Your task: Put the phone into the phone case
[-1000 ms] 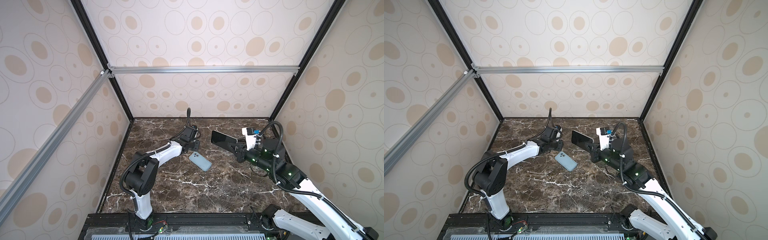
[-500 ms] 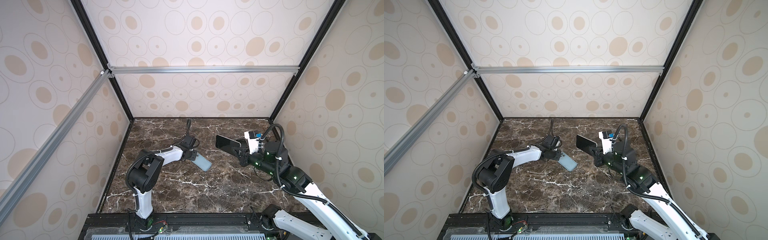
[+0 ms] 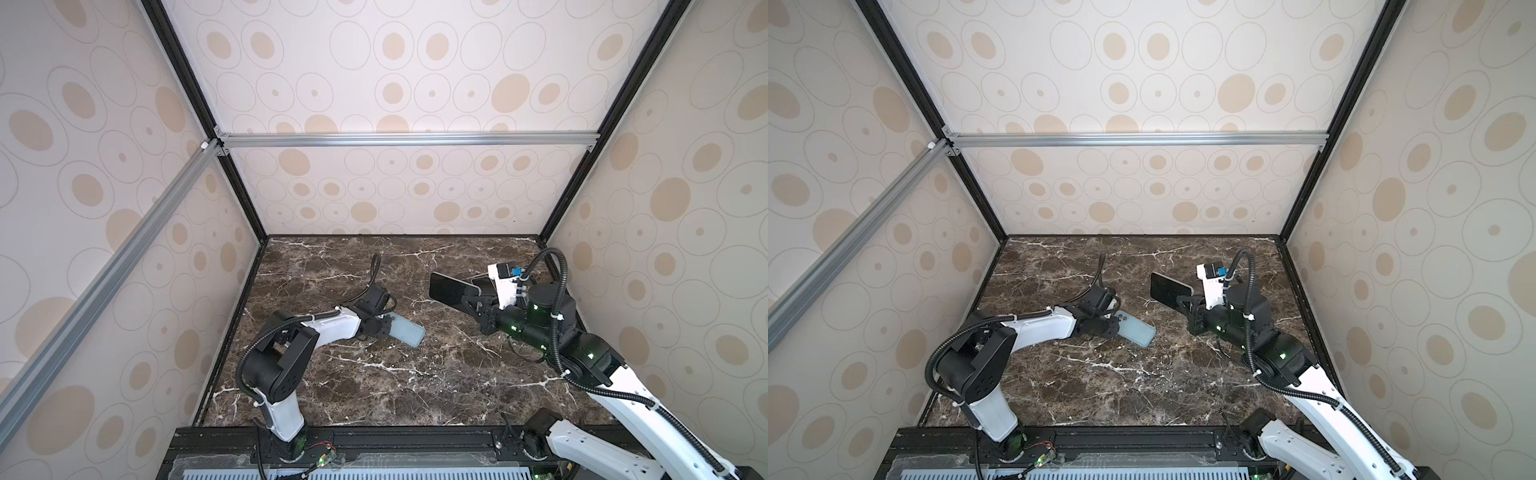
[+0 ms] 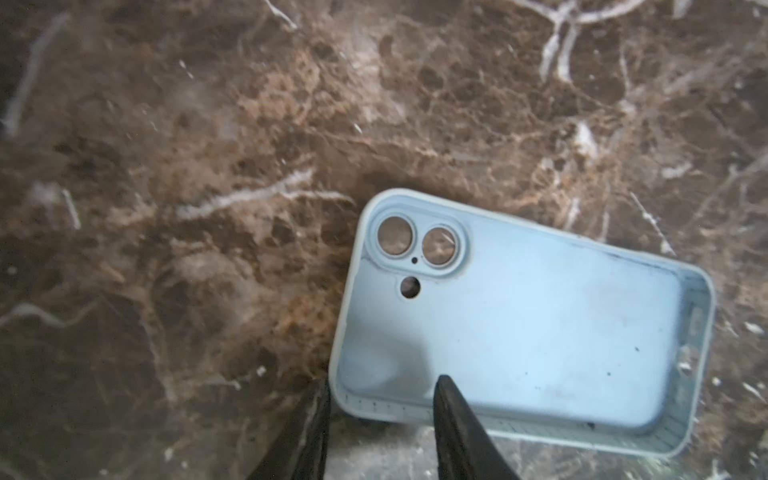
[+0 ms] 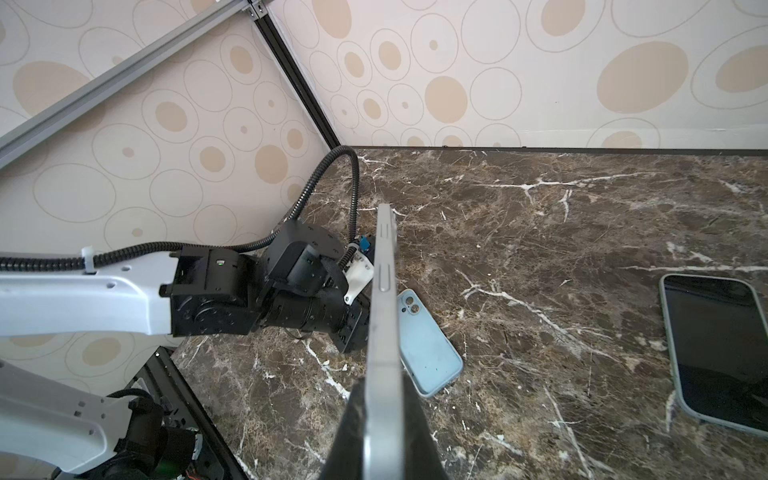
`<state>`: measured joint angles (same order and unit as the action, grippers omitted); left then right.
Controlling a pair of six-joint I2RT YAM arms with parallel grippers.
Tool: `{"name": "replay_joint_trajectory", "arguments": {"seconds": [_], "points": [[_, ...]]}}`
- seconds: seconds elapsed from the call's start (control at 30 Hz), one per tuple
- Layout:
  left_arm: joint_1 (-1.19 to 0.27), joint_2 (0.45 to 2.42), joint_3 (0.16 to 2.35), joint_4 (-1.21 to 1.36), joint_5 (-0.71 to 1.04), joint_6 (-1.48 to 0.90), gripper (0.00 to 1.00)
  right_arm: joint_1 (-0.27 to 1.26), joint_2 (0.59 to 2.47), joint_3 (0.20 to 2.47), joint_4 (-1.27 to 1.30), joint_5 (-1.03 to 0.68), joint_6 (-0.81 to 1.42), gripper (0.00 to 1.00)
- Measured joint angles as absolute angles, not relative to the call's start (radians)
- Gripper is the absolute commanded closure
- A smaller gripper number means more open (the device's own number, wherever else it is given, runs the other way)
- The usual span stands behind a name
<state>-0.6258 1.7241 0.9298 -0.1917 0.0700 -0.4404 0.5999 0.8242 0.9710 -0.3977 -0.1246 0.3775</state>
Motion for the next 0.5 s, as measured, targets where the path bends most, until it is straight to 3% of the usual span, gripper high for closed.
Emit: {"name": "replay_joint_trajectory", "arguments": {"seconds": [0.33,0.5], "points": [[-0.801,1.545,0.780,-0.110,0.113,-0.629,0.57,0.600,0.828,0.971,-0.426,-0.137,0.387,1.00],[-0.816,1.422,0.746,-0.113,0.081,-0.667,0.55,0.600,0.847,0.971,-0.467,-0.152,0.399,1.00]]}}
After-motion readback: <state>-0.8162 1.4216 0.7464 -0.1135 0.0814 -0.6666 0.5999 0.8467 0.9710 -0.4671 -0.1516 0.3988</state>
